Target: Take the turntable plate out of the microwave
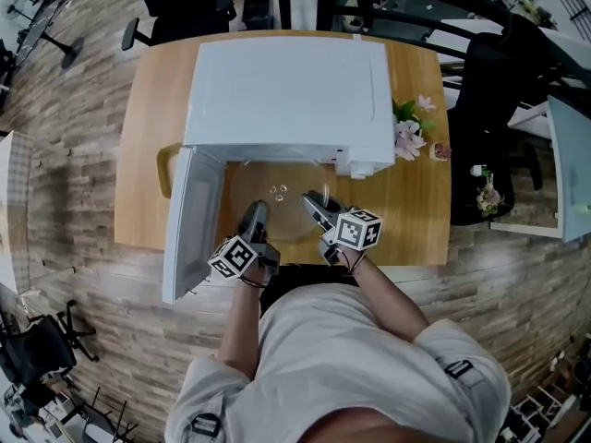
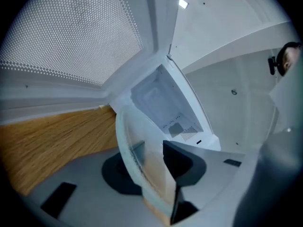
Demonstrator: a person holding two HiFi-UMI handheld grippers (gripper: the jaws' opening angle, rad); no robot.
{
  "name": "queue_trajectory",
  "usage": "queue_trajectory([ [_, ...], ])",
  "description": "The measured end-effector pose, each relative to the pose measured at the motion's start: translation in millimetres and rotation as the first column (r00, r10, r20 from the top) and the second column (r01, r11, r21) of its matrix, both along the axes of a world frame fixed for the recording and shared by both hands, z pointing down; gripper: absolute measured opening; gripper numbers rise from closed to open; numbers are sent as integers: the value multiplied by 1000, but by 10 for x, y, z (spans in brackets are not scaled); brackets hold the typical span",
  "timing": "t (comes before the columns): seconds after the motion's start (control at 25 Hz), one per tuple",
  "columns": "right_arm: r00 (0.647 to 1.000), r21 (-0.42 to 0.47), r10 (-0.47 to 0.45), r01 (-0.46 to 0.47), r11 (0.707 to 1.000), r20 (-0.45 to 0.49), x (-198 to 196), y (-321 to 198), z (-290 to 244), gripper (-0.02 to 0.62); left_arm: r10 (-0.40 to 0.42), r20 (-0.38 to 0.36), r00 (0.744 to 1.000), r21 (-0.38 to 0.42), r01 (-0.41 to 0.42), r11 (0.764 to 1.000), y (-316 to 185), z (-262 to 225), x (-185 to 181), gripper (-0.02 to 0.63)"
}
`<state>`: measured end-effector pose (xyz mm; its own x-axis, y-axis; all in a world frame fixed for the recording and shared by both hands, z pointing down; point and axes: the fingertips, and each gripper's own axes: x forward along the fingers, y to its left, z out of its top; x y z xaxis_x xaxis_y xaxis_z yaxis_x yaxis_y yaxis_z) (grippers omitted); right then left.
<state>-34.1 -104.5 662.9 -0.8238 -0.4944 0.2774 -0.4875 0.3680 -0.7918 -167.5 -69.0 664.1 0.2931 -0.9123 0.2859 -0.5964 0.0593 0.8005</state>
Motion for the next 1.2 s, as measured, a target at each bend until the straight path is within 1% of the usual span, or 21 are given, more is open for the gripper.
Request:
queue_trajectory([
  [0.16,1000,18,-4,4,1000,5,-6,114,-162,129,5,16,1000,18,-5,1000,114,-161,-20,144],
  [0.48,1000,58,12,-12,998,-1,4,263,-452,130,31,9,999,59,-31,998,224,-447,-5,144],
  [0.88,999,124,39,-38,992,-5,60,611,-843,132,56,2,998,106,-56,993,543,-782,35,144],
  [1.2,1000,182,21,-19,983,-12,112,899,-1079,135,51,-1,999,159,-51,986,838,-993,94,144],
])
